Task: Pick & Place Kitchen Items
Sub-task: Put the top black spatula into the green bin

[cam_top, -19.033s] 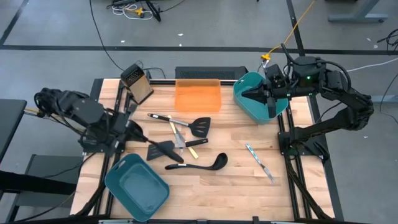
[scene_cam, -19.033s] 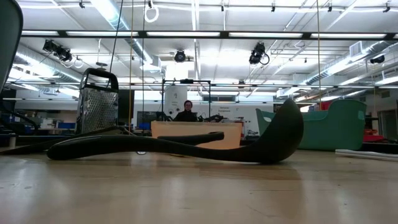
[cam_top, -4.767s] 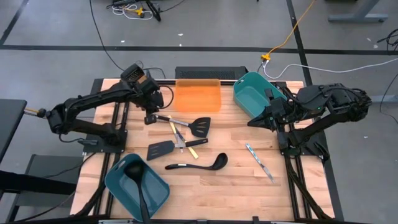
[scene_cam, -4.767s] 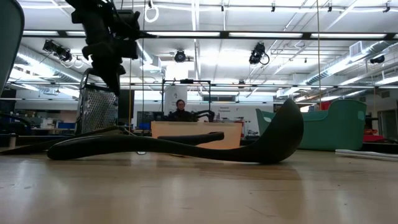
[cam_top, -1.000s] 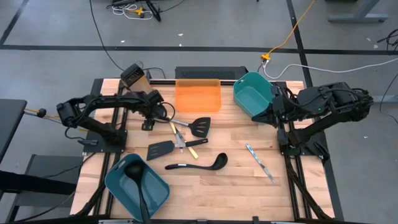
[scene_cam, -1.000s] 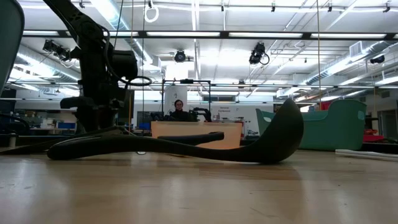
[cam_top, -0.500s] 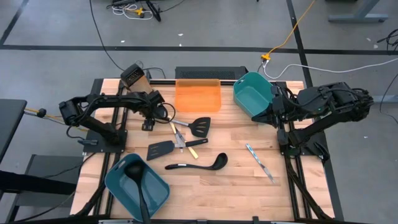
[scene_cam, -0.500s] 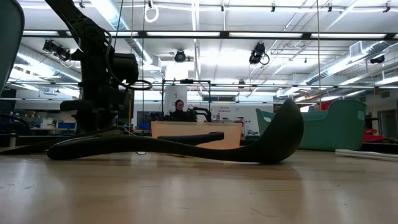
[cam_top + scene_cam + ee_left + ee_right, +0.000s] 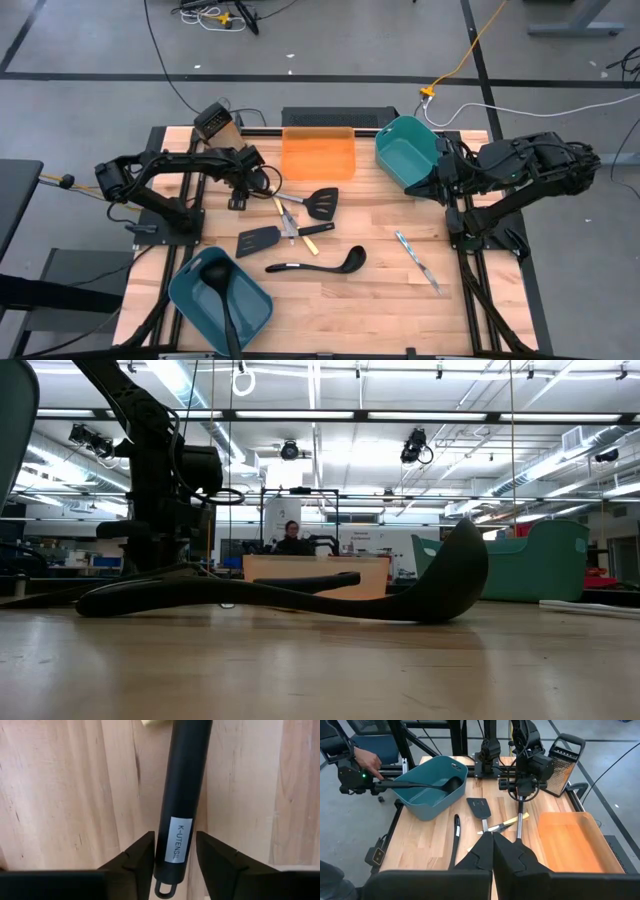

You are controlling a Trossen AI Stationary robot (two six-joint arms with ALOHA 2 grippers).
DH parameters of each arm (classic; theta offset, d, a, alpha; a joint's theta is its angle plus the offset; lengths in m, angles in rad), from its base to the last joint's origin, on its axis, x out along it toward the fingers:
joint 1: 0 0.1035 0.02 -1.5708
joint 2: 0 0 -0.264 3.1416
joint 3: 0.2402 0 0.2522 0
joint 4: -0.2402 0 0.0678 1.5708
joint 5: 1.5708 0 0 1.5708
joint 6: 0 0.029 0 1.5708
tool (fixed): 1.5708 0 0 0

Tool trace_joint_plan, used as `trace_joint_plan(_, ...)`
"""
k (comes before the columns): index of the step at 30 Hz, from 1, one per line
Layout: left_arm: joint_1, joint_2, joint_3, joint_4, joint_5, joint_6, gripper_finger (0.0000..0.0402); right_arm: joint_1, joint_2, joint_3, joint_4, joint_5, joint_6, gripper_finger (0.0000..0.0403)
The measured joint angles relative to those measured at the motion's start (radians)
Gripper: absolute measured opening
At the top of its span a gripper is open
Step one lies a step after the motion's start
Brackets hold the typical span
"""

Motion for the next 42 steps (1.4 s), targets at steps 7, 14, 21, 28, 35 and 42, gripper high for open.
trace_joint_plan(7, 0.0, -0.001, 0.0, -0.003, 0.0, 0.0, 0.0118, 0.0, 0.0, 0.0, 0.0, 0.0, 0.0, 0.0004)
trace_joint_plan(14, 0.0, -0.001, 0.0, -0.009, 0.0, 0.003, 0.0101, 0.0, 0.0, 0.0, 0.0, 0.0, -0.001, 0.0004)
trace_joint_plan(21, 0.0, -0.001, 0.0, -0.033, 0.0, 0.008, 0.0098, 0.0, 0.0, 0.0, 0.0, 0.0, -0.001, 0.0004)
trace_joint_plan(28, 0.0, -0.001, 0.0, -0.052, 0.0, 0.018, 0.0089, 0.0, 0.0, 0.0, 0.0, 0.0, -0.001, 0.0004)
trace_joint_plan(35, 0.0, -0.001, 0.0, -0.051, 0.0, 0.018, 0.0089, 0.0, 0.0, 0.0, 0.0, 0.0, -0.001, 0.0004)
trace_joint_plan(42, 0.0, -0.001, 0.019, -0.067, -0.006, 0.019, 0.0089, 0.0, 0.0, 0.0, 0.0, 0.0, -0.003, 0.0004)
